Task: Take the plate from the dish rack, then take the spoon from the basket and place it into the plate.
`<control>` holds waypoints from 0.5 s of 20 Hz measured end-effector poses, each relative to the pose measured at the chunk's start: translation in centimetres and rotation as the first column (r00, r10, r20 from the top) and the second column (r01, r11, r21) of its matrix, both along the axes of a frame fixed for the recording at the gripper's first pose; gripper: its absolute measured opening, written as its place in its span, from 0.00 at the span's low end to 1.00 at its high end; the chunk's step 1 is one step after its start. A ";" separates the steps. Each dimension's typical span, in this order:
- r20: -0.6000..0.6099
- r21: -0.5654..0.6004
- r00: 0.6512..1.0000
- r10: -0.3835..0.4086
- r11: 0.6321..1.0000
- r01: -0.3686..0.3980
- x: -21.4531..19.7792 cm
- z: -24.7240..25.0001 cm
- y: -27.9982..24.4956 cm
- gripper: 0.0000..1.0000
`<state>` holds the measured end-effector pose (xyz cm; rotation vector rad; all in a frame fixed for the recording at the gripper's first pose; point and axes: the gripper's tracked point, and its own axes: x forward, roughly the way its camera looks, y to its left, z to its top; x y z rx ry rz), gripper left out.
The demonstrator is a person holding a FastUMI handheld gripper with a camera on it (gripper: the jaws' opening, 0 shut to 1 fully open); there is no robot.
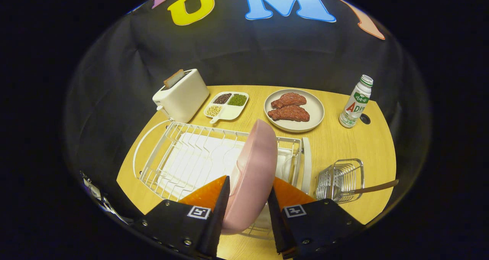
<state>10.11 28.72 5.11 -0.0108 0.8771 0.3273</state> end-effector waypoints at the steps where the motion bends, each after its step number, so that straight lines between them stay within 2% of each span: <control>1: 0.003 -0.009 1.000 0.002 1.000 -0.002 0.1 -0.2 0.2 0.53; 3: -0.002 -0.058 1.000 0.014 0.998 -0.014 -0.1 0.1 0.2 0.48; 9: -0.050 -0.227 0.995 0.081 0.970 -0.090 0.0 1.2 -0.3 0.48; 10: -0.046 -0.261 0.997 0.057 0.963 -0.067 0.6 1.8 -0.9 0.48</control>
